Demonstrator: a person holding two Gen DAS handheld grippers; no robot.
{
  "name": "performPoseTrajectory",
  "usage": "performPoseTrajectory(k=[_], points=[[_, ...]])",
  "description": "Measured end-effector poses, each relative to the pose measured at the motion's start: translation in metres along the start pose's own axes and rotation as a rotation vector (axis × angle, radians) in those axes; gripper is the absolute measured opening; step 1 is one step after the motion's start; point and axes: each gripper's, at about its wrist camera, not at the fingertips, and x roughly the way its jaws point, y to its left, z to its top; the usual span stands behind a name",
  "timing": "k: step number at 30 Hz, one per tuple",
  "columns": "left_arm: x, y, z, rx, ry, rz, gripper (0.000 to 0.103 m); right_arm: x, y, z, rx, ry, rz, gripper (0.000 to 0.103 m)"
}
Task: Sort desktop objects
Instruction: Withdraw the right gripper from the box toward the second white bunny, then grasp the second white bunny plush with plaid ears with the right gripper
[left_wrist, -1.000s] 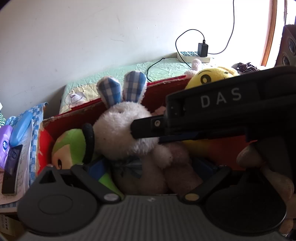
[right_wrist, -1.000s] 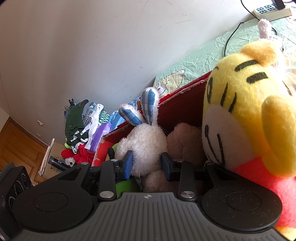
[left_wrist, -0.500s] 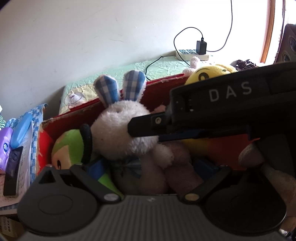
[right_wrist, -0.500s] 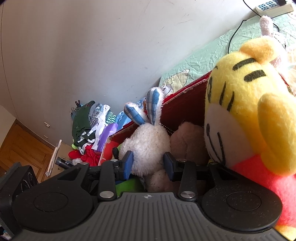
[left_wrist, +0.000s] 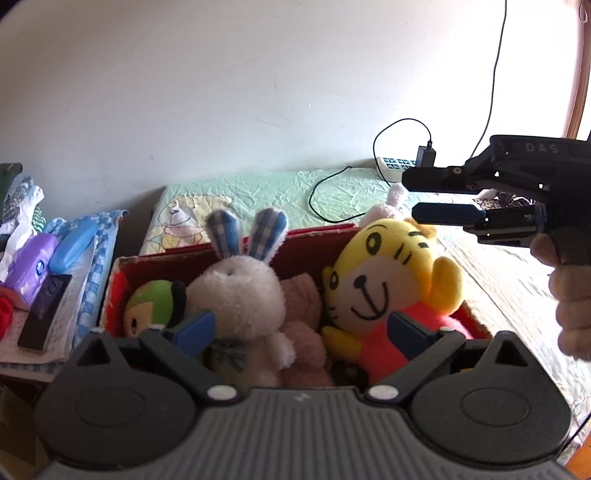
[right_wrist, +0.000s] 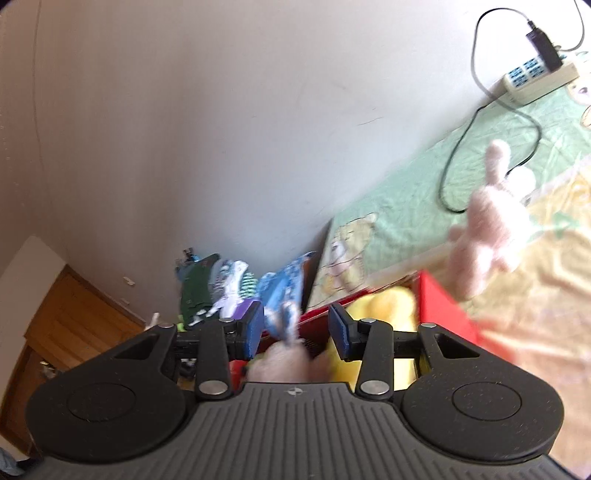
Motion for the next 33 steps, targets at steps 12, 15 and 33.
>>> performPoseTrajectory(k=[12, 15, 33], points=[[0.028, -0.027, 0.008, -0.127, 0.050, 0.045, 0.100, 0.066, -0.056, 0.081, -0.083, 0.093, -0.163, 0.042], [0.020, -0.023, 0.004, -0.168, 0.056, 0.052, 0.100, 0.101, -0.062, 0.083, -0.106, 0.122, -0.181, 0.042], [0.019, -0.032, 0.038, -0.238, 0.023, -0.038, 0.100, 0.067, -0.119, 0.061, -0.086, 0.234, -0.236, 0.031]])
